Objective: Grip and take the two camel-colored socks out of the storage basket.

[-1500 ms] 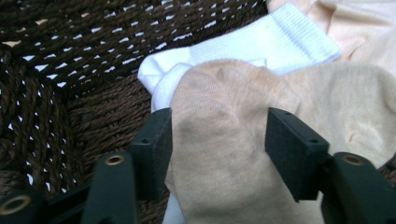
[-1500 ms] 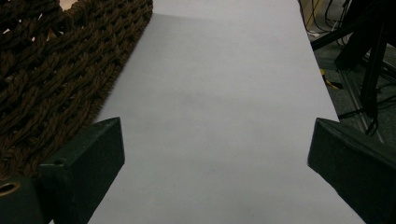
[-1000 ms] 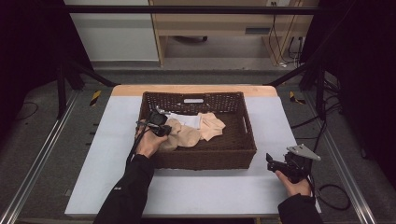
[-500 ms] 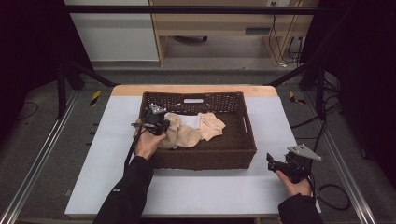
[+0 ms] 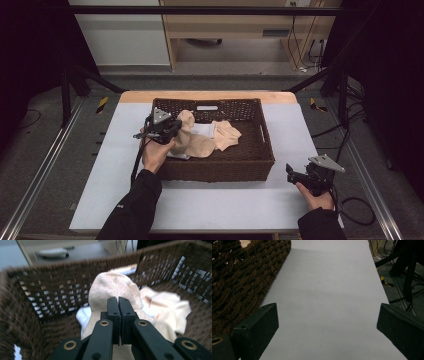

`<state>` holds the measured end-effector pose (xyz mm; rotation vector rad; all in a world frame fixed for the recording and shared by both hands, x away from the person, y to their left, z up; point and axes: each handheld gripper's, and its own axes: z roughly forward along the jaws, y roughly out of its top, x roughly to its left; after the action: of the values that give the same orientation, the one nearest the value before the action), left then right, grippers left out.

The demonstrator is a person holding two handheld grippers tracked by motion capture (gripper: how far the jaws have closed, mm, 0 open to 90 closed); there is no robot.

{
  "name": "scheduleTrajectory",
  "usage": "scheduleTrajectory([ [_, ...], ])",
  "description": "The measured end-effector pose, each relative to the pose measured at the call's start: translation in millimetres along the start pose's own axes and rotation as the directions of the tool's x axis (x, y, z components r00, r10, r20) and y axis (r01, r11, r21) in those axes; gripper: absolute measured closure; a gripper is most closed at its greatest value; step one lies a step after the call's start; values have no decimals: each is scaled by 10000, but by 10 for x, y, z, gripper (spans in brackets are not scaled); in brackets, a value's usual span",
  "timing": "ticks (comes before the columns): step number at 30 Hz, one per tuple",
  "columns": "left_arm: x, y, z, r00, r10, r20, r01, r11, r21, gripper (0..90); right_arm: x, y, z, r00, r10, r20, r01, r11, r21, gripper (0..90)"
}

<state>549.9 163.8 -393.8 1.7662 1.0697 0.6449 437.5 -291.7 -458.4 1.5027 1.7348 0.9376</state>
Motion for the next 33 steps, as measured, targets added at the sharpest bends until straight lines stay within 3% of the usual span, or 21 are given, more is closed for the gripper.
scheduleTrajectory([
  [6, -29, 142, -154, 9996, -146, 222, 169, 9943, -1055, 881, -2, 2, -2, 10000, -14, 2, 14, 10000, -55, 41],
  [15, -113, 448, -549, 9973, -63, 726, 237, 9704, -2405, 881, -2, 6, -11, 10000, 52, 20, -51, 10000, -83, 41],
  [23, -182, 553, -797, 9940, 12, 1094, 291, 9609, -2753, 881, -9, 9, -19, 10000, 56, 46, -55, 9999, -137, 41],
  [33, -358, 605, -1191, 9858, 645, 1548, -136, 9508, -3095, 881, -8, 11, -30, 10000, 85, 51, -84, 9998, -173, 41],
])
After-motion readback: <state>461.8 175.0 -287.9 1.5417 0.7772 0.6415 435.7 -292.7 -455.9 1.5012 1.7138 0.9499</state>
